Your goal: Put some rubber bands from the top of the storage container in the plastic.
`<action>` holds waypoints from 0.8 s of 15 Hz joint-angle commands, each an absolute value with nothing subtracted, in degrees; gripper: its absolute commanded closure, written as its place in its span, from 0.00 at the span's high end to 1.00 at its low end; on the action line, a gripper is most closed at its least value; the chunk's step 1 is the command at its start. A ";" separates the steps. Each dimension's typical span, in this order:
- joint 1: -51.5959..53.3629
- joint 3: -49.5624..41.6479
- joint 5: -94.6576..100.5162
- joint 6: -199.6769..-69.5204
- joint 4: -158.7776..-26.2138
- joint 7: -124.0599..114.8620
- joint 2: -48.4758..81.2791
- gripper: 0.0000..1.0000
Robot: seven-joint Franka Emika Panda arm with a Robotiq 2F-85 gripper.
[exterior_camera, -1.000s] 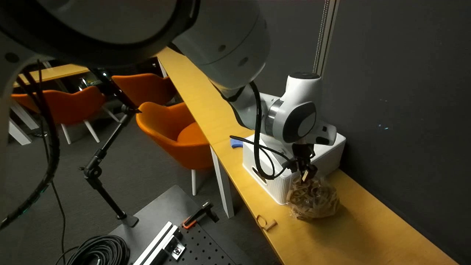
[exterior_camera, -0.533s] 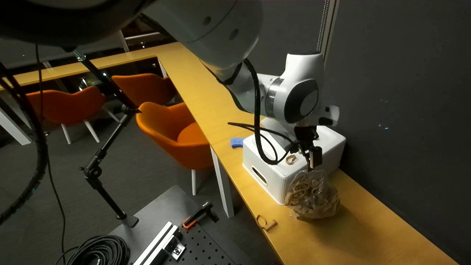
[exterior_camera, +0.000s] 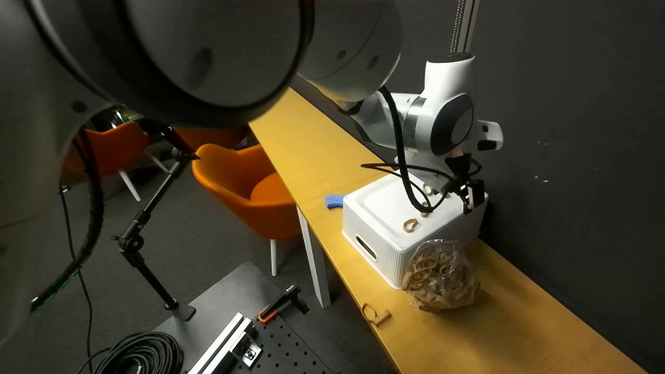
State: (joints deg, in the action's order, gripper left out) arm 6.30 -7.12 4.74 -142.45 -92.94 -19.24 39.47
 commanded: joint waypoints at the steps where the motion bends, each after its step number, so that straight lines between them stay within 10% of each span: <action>1: 2.80 -1.70 1.92 -137.62 -81.94 -9.48 45.56 1.00; 12: 2.24 0.88 3.23 -124.95 -55.49 4.82 63.88 1.00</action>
State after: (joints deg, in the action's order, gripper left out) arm 2.31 0.47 2.88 -129.26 -66.43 2.61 57.01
